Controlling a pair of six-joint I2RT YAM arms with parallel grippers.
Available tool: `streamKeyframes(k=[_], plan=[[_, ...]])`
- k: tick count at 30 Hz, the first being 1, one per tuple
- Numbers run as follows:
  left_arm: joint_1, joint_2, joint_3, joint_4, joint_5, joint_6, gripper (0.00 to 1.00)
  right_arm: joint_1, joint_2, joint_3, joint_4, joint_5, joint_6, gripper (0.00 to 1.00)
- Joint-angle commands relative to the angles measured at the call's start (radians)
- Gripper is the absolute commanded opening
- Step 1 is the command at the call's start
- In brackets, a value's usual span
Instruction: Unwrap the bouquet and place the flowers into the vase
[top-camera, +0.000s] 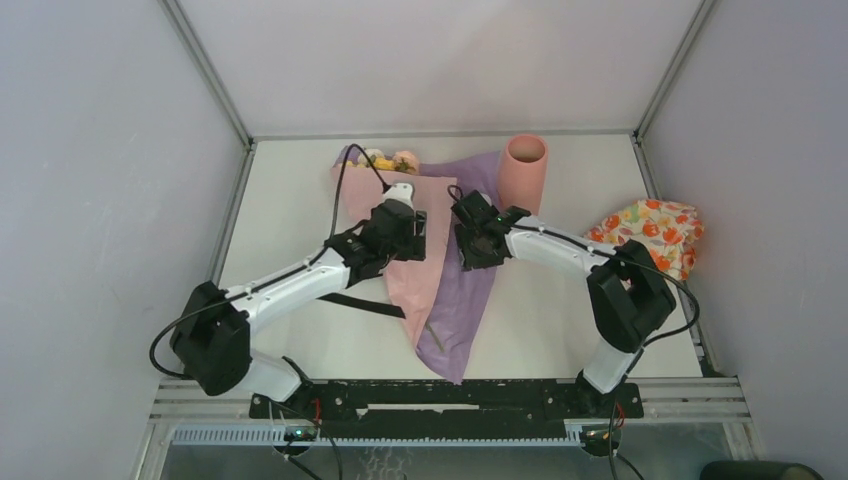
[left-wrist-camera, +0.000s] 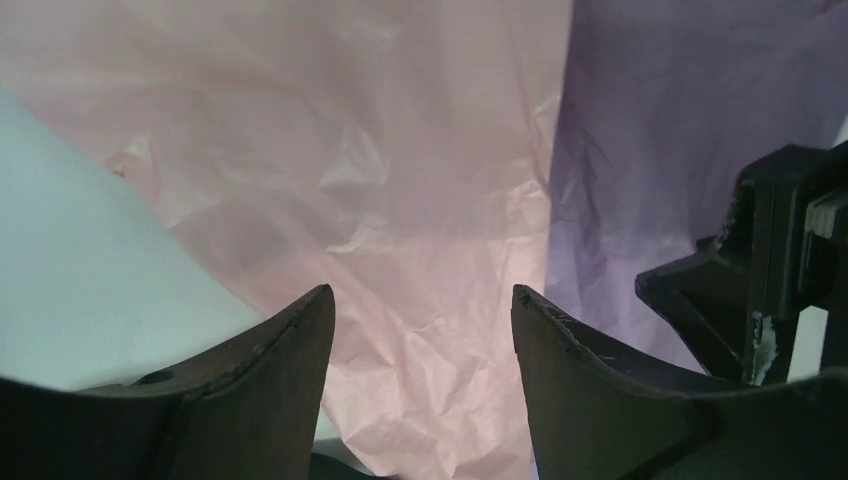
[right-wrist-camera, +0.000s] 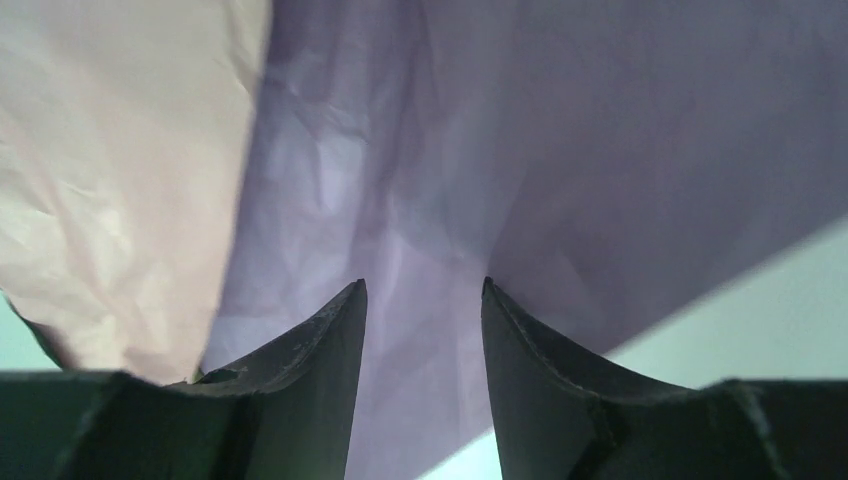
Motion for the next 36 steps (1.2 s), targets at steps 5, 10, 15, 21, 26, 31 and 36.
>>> streamKeyframes(k=[5,10,15,21,26,31,36], plan=[[-0.074,0.091,0.138,-0.055,-0.035,0.128,0.71,-0.033,-0.307,-0.112,-0.007,0.131,0.113,0.55],[-0.103,0.222,0.229,-0.099,-0.070,0.138,0.72,-0.058,-0.496,-0.140,0.002,0.154,0.131,0.55],[-0.146,0.395,0.423,-0.250,-0.208,0.140,0.73,-0.056,-0.590,-0.147,0.007,0.142,0.125,0.56],[-0.165,0.538,0.570,-0.360,-0.286,0.120,0.75,-0.054,-0.620,-0.148,0.007,0.123,0.120,0.56],[-0.165,0.601,0.625,-0.396,-0.311,0.091,0.78,-0.051,-0.625,-0.147,0.020,0.108,0.117,0.56],[-0.166,0.688,0.696,-0.447,-0.339,0.038,0.70,-0.045,-0.623,-0.147,0.038,0.088,0.113,0.55],[-0.164,0.709,0.697,-0.437,-0.370,0.006,0.38,-0.037,-0.624,-0.146,0.044,0.086,0.110,0.55]])
